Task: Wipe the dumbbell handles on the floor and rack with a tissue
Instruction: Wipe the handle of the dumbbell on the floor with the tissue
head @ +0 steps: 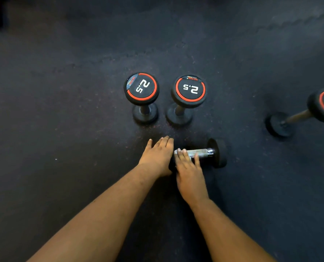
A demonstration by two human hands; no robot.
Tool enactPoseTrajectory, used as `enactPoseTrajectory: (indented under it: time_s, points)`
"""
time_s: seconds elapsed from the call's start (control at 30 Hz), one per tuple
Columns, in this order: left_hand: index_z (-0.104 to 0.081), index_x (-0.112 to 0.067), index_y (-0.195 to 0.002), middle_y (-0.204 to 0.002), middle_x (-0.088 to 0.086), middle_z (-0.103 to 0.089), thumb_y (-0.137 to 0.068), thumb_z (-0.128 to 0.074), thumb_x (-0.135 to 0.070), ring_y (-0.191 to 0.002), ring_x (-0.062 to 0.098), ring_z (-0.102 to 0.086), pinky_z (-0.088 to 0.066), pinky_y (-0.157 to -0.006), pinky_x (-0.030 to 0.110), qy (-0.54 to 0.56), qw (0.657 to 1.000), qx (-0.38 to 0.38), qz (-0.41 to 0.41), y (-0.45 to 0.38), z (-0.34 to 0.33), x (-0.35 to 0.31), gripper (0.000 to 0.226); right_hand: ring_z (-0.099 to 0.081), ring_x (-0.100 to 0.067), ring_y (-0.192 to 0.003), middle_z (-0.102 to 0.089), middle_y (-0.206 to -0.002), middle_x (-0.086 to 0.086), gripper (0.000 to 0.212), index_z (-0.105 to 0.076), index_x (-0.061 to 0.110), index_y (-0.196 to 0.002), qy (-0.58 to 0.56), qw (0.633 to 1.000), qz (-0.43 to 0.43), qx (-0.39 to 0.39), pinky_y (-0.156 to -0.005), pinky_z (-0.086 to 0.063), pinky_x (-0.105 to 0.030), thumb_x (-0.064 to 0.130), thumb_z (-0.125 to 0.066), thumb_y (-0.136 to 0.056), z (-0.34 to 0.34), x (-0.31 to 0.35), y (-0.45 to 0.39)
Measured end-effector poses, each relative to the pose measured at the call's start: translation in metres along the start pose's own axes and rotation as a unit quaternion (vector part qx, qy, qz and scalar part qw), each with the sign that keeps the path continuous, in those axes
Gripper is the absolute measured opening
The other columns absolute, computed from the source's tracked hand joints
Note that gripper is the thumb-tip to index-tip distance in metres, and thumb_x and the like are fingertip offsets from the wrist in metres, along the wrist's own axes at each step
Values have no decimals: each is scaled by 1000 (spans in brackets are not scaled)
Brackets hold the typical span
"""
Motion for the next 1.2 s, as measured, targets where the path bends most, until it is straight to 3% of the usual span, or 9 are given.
enactPoseTrajectory:
  time_s: [0.1, 0.17, 0.23, 0.33, 0.4, 0.5, 0.83, 1.07, 1.2]
  points:
    - [-7, -13, -161, -169, 7, -9, -75, -82, -44, -156, 20, -8, -8, -126, 53, 10, 1000, 1, -3, -3, 1, -1, 118, -42, -18, -143, -51, -150, -5, 61, -51, 11, -145, -49, 997, -26, -50, -120, -26, -50, 3, -66, -87, -1, 2, 24]
    - [-6, -14, -161, -169, 6, -8, -72, -85, -43, -156, 19, -8, -8, -126, 53, 11, 1000, 5, -1, -2, 0, 0, 122, -45, -15, -140, -53, -147, -1, 51, -55, 13, -142, -162, 971, -143, -104, -118, -32, -42, -1, -58, -93, -1, -12, 49]
    - [-5, -14, -161, -169, 5, -7, -69, -87, -42, -156, 19, -9, -9, -125, 54, 9, 1000, 4, 4, -1, 0, 2, 126, -53, -17, -133, -58, -142, -1, 41, -60, 16, -137, -395, 821, -375, -173, -112, -43, -38, 2, -49, -100, -16, -42, 76]
    - [-4, -14, -161, -169, 5, -5, -70, -86, -40, -156, 19, -8, -10, -124, 57, 10, 1000, 3, 11, 2, -4, 1, 125, -61, -29, -118, -62, -131, -13, 35, -61, 13, -132, -653, 441, -567, -241, -93, -55, -42, 5, -43, -104, -59, -49, 78]
    - [-4, -15, -161, -169, 5, -6, -73, -85, -39, -156, 19, -7, -10, -124, 59, 6, 1000, -8, 12, 3, -5, -1, 122, -60, -33, -120, -63, -125, -17, 32, -59, 8, -131, -708, 331, -574, -245, -97, -51, -45, 5, -42, -104, -62, -52, 52]
    - [-3, -15, -161, -169, 6, -5, -74, -85, -39, -156, 20, -6, -10, -124, 60, -6, 1000, -8, 18, 5, -7, -1, 122, -59, -33, -119, -64, -115, -15, 22, -61, 4, -116, -752, 250, -557, -248, -110, -41, -53, 7, -44, -102, -47, -59, 26]
    - [-6, -13, -159, -167, 7, -11, -72, -88, -35, -156, 21, -10, -12, -121, 64, -8, 1000, -14, 21, 7, -6, -3, 122, -62, -18, -82, -63, -89, -4, 10, -60, 11, -88, -769, 229, -537, -259, -92, -47, -34, 11, -56, -97, -32, -67, 4]
    - [-5, -13, -159, -167, 7, -10, -72, -88, -37, -156, 21, -9, -11, -121, 65, -13, 1000, -15, 20, 5, -7, -3, 123, -64, -24, -105, -67, -105, -8, 9, -64, 13, -100, -794, 266, -500, -221, -105, -43, -45, 17, -56, -96, -36, -63, 10]
    - [-4, -13, -159, -167, 7, -10, -72, -88, -37, -156, 21, -8, -11, -121, 66, -15, 1000, -10, 24, 5, -6, -1, 123, -63, -20, -88, -64, -87, -6, 15, -61, 14, -86, -798, 266, -492, -225, -112, -39, -44, 21, -53, -97, -38, -67, 1]
Point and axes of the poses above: each hand's wrist, its own y-axis away from the middle knuckle, its own z-axis out of the back of the hand, x = y × z, the point moved 10 cm from there along -y, towards the middle knuckle
